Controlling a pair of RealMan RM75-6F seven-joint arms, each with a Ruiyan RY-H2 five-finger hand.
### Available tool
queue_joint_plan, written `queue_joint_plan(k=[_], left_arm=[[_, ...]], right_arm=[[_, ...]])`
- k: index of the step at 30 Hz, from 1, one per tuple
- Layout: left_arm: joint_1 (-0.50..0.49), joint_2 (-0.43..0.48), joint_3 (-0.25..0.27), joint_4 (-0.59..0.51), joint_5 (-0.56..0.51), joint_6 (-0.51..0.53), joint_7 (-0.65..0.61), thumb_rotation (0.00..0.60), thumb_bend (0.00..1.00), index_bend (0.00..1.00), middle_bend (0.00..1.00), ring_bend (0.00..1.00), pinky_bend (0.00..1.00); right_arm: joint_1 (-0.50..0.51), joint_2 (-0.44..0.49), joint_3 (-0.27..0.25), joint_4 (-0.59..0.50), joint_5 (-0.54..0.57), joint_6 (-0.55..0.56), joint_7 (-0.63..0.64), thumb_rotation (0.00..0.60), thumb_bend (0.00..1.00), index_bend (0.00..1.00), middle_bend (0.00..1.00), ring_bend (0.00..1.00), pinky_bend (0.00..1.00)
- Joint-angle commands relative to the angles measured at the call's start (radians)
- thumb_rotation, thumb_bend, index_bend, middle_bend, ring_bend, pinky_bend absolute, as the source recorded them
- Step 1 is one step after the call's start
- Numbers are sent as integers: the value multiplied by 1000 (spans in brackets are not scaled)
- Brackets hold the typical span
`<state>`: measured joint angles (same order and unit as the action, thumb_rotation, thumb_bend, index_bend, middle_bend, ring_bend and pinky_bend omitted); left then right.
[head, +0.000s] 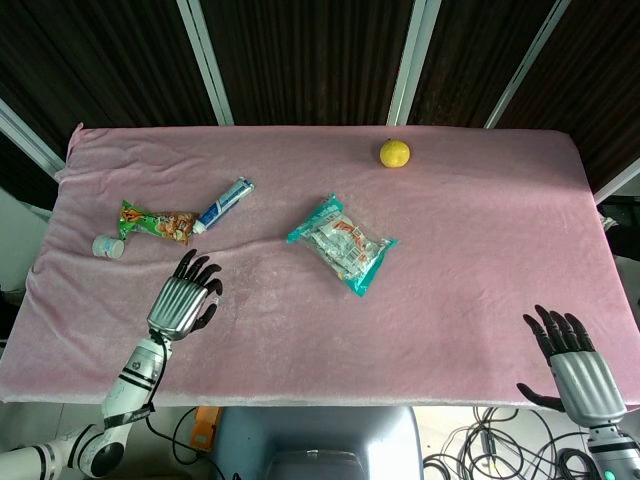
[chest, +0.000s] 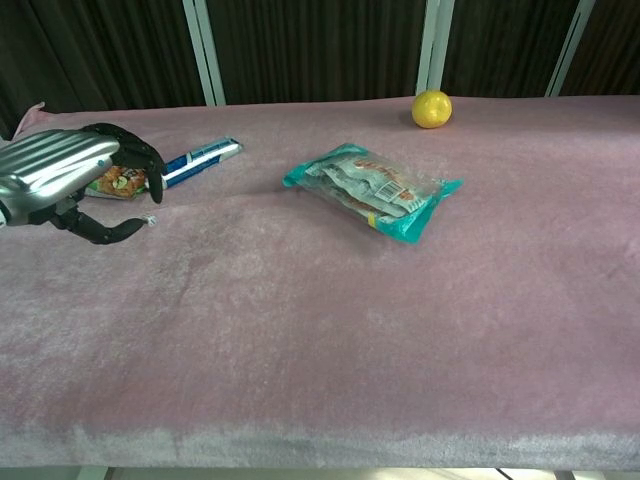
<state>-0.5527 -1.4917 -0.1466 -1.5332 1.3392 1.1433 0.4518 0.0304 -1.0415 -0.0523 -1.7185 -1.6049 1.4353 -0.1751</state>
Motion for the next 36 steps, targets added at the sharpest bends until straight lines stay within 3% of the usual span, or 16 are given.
queue_joint_plan(k=[1, 8, 13, 18, 24, 30, 36], left_arm=[[-7, -9, -2, -26, -41, -6, 40, 600, 372, 80, 192, 78, 73], [1, 8, 12, -52, -30, 15, 39, 600, 371, 0, 181, 74, 71], [50, 91, 73, -120, 42, 68, 13, 600, 372, 0, 120, 41, 69], [187, 206, 167, -96, 146, 236, -115, 600, 376, 0, 9, 0, 27], [328, 207, 244, 18, 216, 389, -332, 600, 379, 0, 0, 0, 0], [338, 202, 258, 50, 235, 378, -327, 600, 374, 0, 0, 0, 0], [351, 197, 237, 52, 252, 398, -315, 600, 372, 0, 0, 0, 0]], right_arm=[[-2, 5, 0, 0, -4, 7, 10, 600, 280, 0, 0, 0, 0], [-2, 12, -4, 3, -15, 9, 27, 600, 280, 0, 0, 0, 0], [-2, 8, -1, 4, -6, 4, 18, 600, 280, 0, 0, 0, 0], [-1, 1, 2, 3, 8, -4, -1, 600, 280, 0, 0, 0, 0], [2, -19, 9, 2, 29, -14, -44, 600, 280, 0, 0, 0, 0], [2, -27, 14, 1, 37, -14, -61, 600, 279, 0, 0, 0, 0], [0, -36, 10, 4, 35, -14, -81, 600, 280, 0, 0, 0, 0]])
